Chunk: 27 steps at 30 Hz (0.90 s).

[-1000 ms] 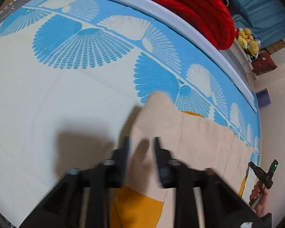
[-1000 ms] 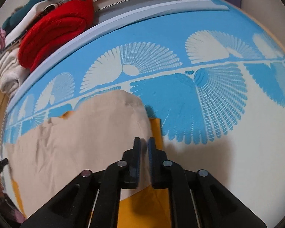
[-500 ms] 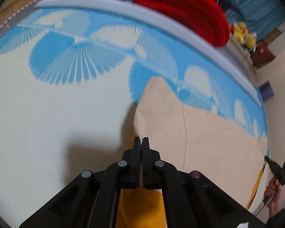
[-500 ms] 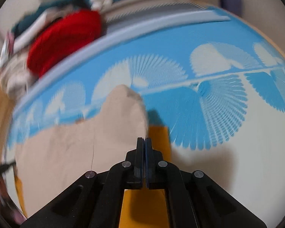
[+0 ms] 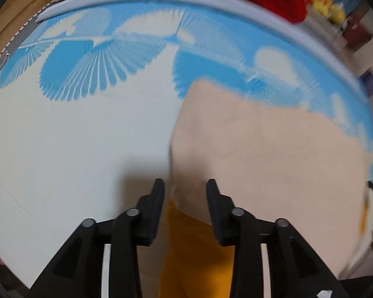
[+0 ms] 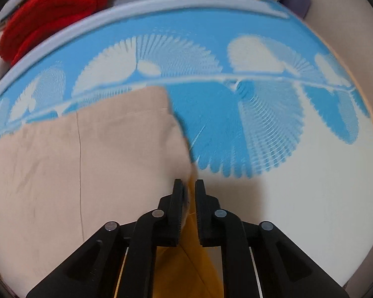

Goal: Fold large clothes
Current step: 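Open both grippers and lay the folded jacket flat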

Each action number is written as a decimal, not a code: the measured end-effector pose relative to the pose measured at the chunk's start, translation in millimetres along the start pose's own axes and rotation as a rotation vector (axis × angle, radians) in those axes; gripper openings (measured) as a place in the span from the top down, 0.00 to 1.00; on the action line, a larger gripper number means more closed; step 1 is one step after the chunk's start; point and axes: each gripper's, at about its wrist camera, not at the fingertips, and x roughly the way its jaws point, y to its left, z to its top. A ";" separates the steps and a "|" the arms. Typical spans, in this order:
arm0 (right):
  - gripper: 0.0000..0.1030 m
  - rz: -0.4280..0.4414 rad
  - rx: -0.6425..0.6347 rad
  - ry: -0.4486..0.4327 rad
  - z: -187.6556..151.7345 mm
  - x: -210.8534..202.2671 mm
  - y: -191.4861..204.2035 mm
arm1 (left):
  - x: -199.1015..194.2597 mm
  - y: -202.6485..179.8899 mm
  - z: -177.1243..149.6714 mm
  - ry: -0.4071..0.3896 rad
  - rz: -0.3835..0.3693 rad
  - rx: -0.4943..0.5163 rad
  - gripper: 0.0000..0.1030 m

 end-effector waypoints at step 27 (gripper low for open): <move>0.80 0.084 -0.480 0.302 -153.9 -22.6 -26.7 | 16.7 -18.6 -155.6 0.433 0.076 0.644 0.70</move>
